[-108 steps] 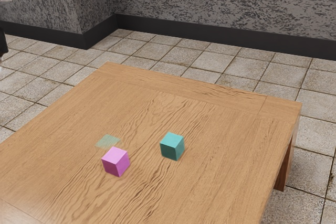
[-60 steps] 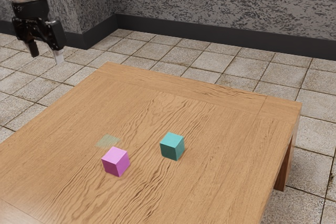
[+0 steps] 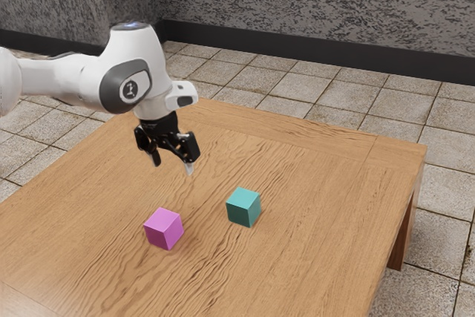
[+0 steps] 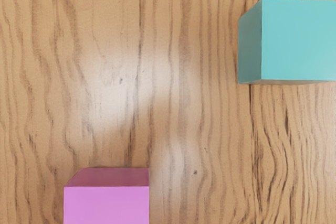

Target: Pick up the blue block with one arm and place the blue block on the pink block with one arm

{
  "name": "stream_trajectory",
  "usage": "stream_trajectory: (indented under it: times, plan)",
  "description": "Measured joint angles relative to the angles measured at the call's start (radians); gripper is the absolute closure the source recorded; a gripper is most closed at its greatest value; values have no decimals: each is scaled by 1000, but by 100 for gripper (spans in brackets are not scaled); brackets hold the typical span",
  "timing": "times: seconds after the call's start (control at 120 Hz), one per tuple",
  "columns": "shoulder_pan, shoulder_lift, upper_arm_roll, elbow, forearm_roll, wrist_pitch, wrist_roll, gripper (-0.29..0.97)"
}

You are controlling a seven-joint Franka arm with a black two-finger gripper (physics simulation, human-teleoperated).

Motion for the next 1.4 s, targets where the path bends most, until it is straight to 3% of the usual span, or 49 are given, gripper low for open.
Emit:
stream_trajectory:
  times: [0.15,0.308,0.558,0.725,1.008,1.4]
  plan:
    - [-2,41,-45,-25,-76,174,-18,0]
    - [-23,115,-58,6,-118,253,-34,0]
    - [-29,184,-93,99,24,159,-50,0]
    - [-31,254,-108,210,68,68,-48,0]
    - [-46,344,-109,276,78,-55,-47,0]
    - [-54,378,-104,274,23,-52,-96,0]
